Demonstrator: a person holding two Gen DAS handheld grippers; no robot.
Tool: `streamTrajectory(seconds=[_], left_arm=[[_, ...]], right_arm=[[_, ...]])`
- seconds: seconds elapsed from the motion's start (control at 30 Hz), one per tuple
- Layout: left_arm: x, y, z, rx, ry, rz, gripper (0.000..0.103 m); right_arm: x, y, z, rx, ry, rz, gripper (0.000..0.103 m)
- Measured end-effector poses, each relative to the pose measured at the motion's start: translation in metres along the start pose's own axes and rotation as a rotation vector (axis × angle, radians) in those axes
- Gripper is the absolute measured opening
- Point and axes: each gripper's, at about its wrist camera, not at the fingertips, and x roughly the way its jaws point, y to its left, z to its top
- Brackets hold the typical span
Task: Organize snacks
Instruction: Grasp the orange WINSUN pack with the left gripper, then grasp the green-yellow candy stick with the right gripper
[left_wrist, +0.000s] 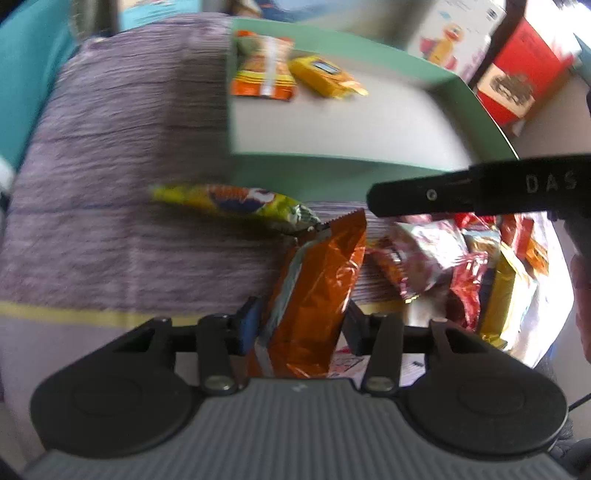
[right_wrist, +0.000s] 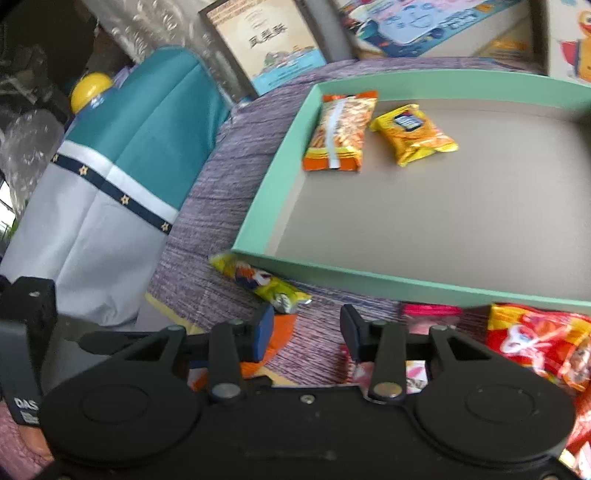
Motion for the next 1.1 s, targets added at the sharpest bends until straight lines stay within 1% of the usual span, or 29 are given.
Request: streamTrajectory(seconds=[0.07,0.13,0.23,0.3,0.37,0.43,0.47,0.5,0.57,0.6,0.7,0.77,0.8,0.87,0.93,0.97,1.0,1.03,1.1], left_arm=[[-0.004,0.013,-0.001,-0.040,-0.005,0.018,0.030],[-0.007,0.029,-0.003,-0.095,0.000,0.001,0.030],[-0.005,0.043,-0.005,-0.142,-0.001,0.009,0.034],[-0.005,0.051,-0.004,-0.175,-0.008,0.016,0.040],[-0.005,0.057,-0.002,-0.189,-0.018,0.032,0.041],[-0.007,0.058,0.000,-0.174,-0.027,0.056,0.042],[-0.007,0.056,0.000,-0.161,-0.028,0.066,0.046],[-0.006,0.056,0.002,-0.152,-0.028,0.077,0.052],[-0.005,0.053,0.002,-0.127,-0.035,0.115,0.062],[-0.004,0.051,0.004,-0.113,-0.040,0.126,0.064],[-0.003,0.042,0.006,-0.071,-0.057,0.165,0.068],[0.000,0.035,0.009,-0.029,-0.061,0.186,0.069],[0.003,0.032,0.011,-0.012,-0.057,0.191,0.067],[0.008,0.030,0.012,0.010,-0.038,0.162,0.050],[0.000,0.028,0.008,0.015,-0.056,0.149,0.039],[-0.006,0.030,0.004,0.001,-0.068,0.137,0.029],[-0.012,0.035,0.002,-0.023,-0.074,0.129,0.022],[-0.017,0.040,-0.001,-0.056,-0.077,0.119,0.020],[-0.024,0.050,-0.008,-0.110,-0.083,0.135,0.019]], right_arm=[[0.005,0.007,0.002,-0.013,0.010,0.004,0.040],[0.011,0.014,0.005,-0.026,0.020,0.010,0.040],[0.021,0.024,0.008,-0.047,0.034,0.014,0.040],[0.028,0.029,0.009,-0.053,0.042,0.015,0.040],[0.030,0.031,0.007,-0.051,0.048,0.018,0.040],[0.034,0.033,0.006,-0.048,0.057,0.015,0.040],[0.035,0.033,0.006,-0.046,0.059,0.015,0.040],[0.036,0.033,0.007,-0.042,0.063,0.014,0.040],[0.039,0.034,0.008,-0.037,0.065,0.009,0.040],[0.039,0.034,0.009,-0.034,0.065,0.007,0.040],[0.040,0.035,0.009,-0.030,0.065,0.006,0.040],[0.040,0.034,0.009,-0.029,0.065,0.006,0.040],[0.041,0.035,0.008,-0.027,0.065,0.006,0.040],[0.043,0.035,0.007,-0.026,0.067,0.000,0.040],[0.043,0.037,0.008,-0.031,0.062,0.000,0.040],[0.043,0.038,0.009,-0.036,0.060,0.003,0.040],[0.044,0.040,0.010,-0.044,0.060,0.006,0.040],[0.045,0.043,0.010,-0.051,0.060,0.010,0.040],[0.049,0.052,0.013,-0.074,0.060,0.020,0.040]])
